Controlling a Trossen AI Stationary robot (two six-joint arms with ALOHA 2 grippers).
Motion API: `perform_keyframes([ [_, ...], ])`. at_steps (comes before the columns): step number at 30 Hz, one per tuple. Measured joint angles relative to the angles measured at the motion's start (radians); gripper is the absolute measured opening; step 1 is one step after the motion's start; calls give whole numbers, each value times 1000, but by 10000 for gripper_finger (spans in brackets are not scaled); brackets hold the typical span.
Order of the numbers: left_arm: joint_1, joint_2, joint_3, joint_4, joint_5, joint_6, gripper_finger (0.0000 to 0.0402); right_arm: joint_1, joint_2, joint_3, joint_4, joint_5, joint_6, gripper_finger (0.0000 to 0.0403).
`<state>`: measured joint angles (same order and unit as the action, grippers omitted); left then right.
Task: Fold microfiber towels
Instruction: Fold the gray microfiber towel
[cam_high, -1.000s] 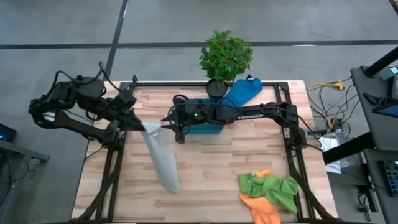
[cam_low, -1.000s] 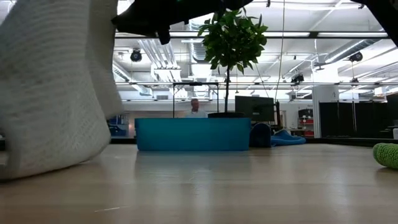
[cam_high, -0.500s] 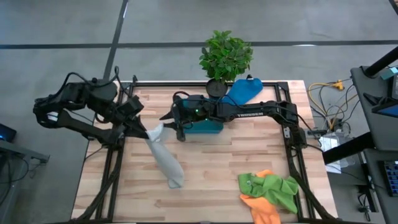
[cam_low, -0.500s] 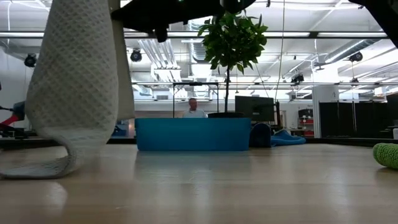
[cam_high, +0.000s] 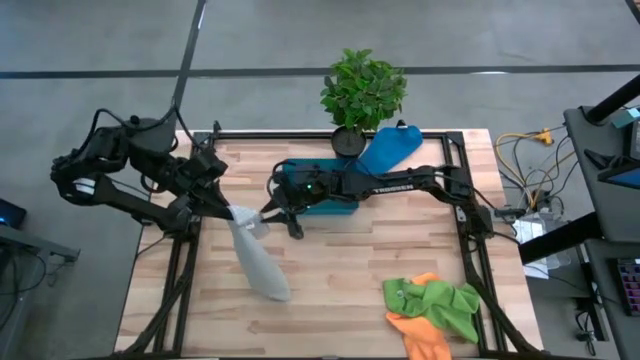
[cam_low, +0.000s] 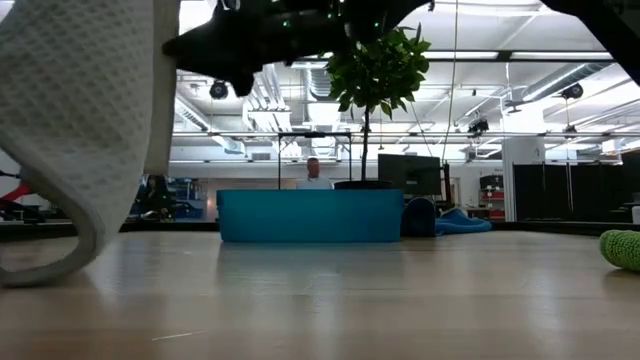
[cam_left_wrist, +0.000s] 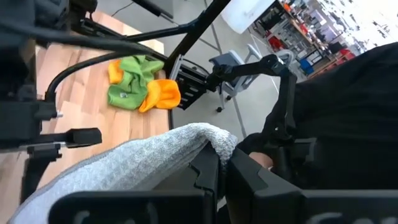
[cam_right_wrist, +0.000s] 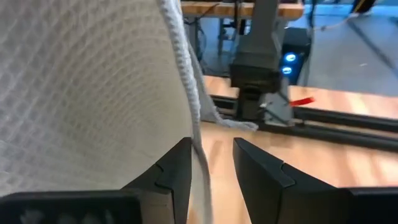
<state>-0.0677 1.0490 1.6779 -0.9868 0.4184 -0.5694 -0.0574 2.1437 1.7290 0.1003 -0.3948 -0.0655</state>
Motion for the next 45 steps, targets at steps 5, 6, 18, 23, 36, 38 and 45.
perform_keyframes([
  [5, 0, 10, 18, 1, 6, 0, 0, 0, 35, 0, 34, -7, 54, 111],
  [6, 0, 9, 21, 0, 9, 0, 0, 0, 37, 0, 35, -7, 54, 111],
  [18, 0, 16, 78, -3, 23, 0, 0, -2, 78, -2, 41, -6, 48, 109],
  [23, 0, 13, 107, -3, 23, 0, 0, -9, 111, -3, 28, 2, 99, 102],
  [36, 0, 4, 113, -108, 23, 0, 0, -41, 103, -3, -37, -1, 120, 18],
  [38, 0, 0, 113, -117, 20, 5, 0, -42, 96, -3, -92, -2, 112, 11],
  [45, -1, -27, 112, -221, -74, 57, 0, -41, -22, 2, -313, 22, 37, 9],
])
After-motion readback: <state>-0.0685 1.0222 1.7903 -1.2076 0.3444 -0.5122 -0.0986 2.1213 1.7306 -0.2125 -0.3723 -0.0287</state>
